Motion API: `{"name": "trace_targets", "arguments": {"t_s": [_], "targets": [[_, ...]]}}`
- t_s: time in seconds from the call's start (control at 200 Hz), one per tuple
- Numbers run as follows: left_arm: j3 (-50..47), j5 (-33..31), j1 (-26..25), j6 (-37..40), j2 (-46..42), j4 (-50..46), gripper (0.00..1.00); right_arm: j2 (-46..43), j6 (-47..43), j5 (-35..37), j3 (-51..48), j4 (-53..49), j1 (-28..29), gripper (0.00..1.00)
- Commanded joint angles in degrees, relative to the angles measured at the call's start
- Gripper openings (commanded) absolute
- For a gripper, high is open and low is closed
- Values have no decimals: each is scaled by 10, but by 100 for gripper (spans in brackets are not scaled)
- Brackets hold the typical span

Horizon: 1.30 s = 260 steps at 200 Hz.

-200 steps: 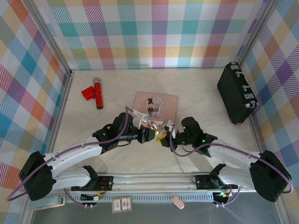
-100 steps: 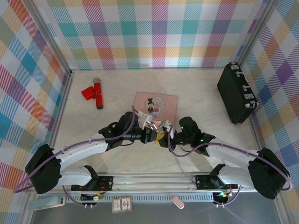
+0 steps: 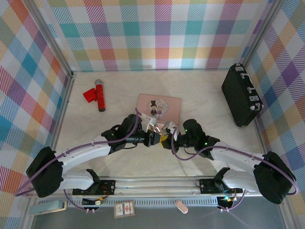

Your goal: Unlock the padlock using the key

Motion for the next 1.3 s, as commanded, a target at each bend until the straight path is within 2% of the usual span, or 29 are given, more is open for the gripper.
{"name": "trace_targets", "arguments": {"t_s": [0.0, 0.2, 0.515, 0.755, 1.0, 1.125, 1.295], "targets": [[13, 8, -8, -4, 9, 7, 15, -8, 7, 4, -2, 30, 4, 0], [10, -1, -9, -15, 11, 19, 4, -13, 20, 16, -9, 41, 4, 0], [-18, -70, -9, -50, -14, 60, 0, -27, 64, 44, -38, 87, 2, 0], [-40, -125, -8, -82, -29, 92, 0, -45, 109, 21, -64, 127, -27, 17], [-66, -157, -5, -142, -32, 166, 0, -23, 239, -46, -110, 295, -83, 29], [-94, -172, -5, -176, -30, 248, 0, 1, 331, -36, -114, 365, -83, 41], [-106, -174, -5, -201, -8, 329, 0, 35, 476, -14, -114, 438, -83, 45]]}}
